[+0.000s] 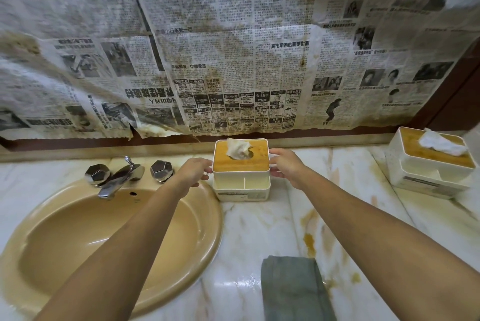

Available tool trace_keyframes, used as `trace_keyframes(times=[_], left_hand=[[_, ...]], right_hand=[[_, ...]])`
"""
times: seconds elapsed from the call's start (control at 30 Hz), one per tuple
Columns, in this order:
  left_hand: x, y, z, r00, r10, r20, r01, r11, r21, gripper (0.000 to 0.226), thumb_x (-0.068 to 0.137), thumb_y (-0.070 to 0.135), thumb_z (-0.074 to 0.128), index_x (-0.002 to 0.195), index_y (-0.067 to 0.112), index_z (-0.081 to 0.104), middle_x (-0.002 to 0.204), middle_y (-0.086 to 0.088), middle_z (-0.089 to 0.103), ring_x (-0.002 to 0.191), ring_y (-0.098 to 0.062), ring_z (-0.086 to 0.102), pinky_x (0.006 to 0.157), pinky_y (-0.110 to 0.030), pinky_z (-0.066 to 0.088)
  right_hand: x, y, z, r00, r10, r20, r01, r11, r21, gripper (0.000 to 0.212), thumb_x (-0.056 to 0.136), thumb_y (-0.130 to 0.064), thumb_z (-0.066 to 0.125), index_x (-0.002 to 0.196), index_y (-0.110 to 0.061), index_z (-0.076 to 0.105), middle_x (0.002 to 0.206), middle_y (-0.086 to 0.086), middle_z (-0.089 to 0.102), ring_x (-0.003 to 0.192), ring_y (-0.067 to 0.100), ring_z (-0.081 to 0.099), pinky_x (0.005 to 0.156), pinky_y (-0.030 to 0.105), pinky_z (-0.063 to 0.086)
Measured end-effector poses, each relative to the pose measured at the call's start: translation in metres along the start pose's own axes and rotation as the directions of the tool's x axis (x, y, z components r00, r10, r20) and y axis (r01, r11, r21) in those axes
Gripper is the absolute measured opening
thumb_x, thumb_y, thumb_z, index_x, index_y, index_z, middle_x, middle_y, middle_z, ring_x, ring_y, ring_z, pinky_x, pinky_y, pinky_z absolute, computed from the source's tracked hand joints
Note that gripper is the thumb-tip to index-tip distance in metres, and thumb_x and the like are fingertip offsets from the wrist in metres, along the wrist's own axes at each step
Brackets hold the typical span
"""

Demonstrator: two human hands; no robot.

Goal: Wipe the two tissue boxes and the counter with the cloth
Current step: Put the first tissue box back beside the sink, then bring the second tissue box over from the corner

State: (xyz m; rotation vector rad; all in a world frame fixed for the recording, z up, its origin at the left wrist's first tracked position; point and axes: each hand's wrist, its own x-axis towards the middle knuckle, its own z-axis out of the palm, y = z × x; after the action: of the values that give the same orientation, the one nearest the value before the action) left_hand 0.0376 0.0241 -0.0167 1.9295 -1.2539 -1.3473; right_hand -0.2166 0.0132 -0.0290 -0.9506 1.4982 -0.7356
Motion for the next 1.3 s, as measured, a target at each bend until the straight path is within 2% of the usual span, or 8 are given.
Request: trace_keyframes(times=[0.17,0.37,0.53,0.73,0.8,0.9,1.1,1.3], left_hand=[[-0.017,-0.006,-0.001,0.998,0.049,-0.036,-0.051,0.998,-0.047,0.028,0.101,0.035,0.047,0.119,0.020,0.061,0.112,-0.001,0.066,0.098,-0.020,0.061,0.080,-0.034,0.041],[-0.052,-0.002,0.029,0.950,0.259,-0.175,-0.279,0.954,-0.105,0.021,0.097,0.020,0.050,0.103,0.017,0.070,0.104,0.001,0.070,0.082,-0.014,0.063,0.068,-0.025,0.044],[-0.082,0.035,0.088,0.935,0.350,-0.054,-0.354,0.929,-0.107,0.020,0.096,0.021,0.052,0.100,0.022,0.071,0.092,0.005,0.071,0.078,-0.012,0.064,0.068,-0.029,0.044],[-0.095,0.101,0.196,0.926,0.352,0.138,-0.340,0.935,-0.104,0.021,0.097,0.025,0.053,0.105,0.017,0.070,0.095,0.001,0.071,0.079,-0.015,0.063,0.071,-0.029,0.044],[-0.093,0.123,0.235,0.923,0.334,0.191,-0.323,0.942,-0.088,0.022,0.096,0.028,0.054,0.107,0.016,0.070,0.100,0.000,0.072,0.082,-0.016,0.065,0.073,-0.029,0.046],[-0.084,0.154,0.290,0.919,0.297,0.258,-0.289,0.955,-0.070,0.024,0.095,0.032,0.056,0.108,0.017,0.071,0.103,0.001,0.071,0.087,-0.016,0.065,0.075,-0.030,0.047],[-0.050,0.205,0.380,0.926,0.250,0.284,-0.256,0.967,-0.015,0.029,0.099,0.031,0.051,0.118,0.013,0.065,0.115,-0.004,0.065,0.098,-0.020,0.060,0.081,-0.033,0.045],[-0.024,0.228,0.437,0.951,0.144,0.274,-0.162,0.986,0.045,0.048,0.100,0.038,0.049,0.142,0.013,0.047,0.141,-0.007,0.049,0.128,-0.029,0.047,0.090,-0.037,0.039]], right_hand=[[-0.026,0.009,-0.020,0.996,-0.057,-0.067,0.057,0.998,0.001,0.041,0.097,-0.008,0.049,0.136,-0.018,0.056,0.117,0.008,0.063,0.106,0.026,0.066,0.092,0.037,0.054],[-0.088,0.026,-0.061,0.988,-0.147,-0.053,0.148,0.989,0.017,0.024,0.095,-0.017,0.054,0.112,-0.027,0.068,0.112,0.003,0.072,0.089,0.017,0.071,0.081,0.029,0.053],[-0.130,0.039,-0.117,0.969,-0.234,-0.072,0.229,0.970,-0.080,0.022,0.095,-0.019,0.053,0.107,-0.025,0.071,0.104,0.000,0.075,0.084,0.014,0.071,0.076,0.028,0.050],[-0.131,0.047,-0.226,0.898,-0.317,-0.306,0.242,0.936,-0.257,0.023,0.095,-0.014,0.053,0.099,-0.024,0.073,0.097,-0.002,0.073,0.078,0.014,0.068,0.067,0.024,0.049],[-0.121,0.053,-0.269,0.866,-0.330,-0.376,0.225,0.928,-0.298,0.023,0.094,-0.013,0.055,0.102,-0.022,0.074,0.096,0.000,0.072,0.083,0.020,0.069,0.076,0.032,0.055],[-0.105,0.060,-0.328,0.832,-0.295,-0.470,0.173,0.943,-0.284,0.024,0.092,-0.013,0.055,0.107,-0.019,0.073,0.107,0.002,0.070,0.096,0.026,0.067,0.086,0.036,0.053],[-0.073,0.075,-0.412,0.760,-0.201,-0.618,0.090,0.974,-0.206,0.030,0.092,-0.016,0.056,0.120,-0.019,0.065,0.109,0.008,0.067,0.088,0.019,0.057,0.074,0.026,0.039],[-0.043,0.087,-0.445,0.817,-0.030,-0.576,-0.017,0.997,-0.077,0.050,0.094,-0.031,0.056,0.142,-0.019,0.047,0.138,0.008,0.055,0.116,0.026,0.054,0.090,0.030,0.040]])
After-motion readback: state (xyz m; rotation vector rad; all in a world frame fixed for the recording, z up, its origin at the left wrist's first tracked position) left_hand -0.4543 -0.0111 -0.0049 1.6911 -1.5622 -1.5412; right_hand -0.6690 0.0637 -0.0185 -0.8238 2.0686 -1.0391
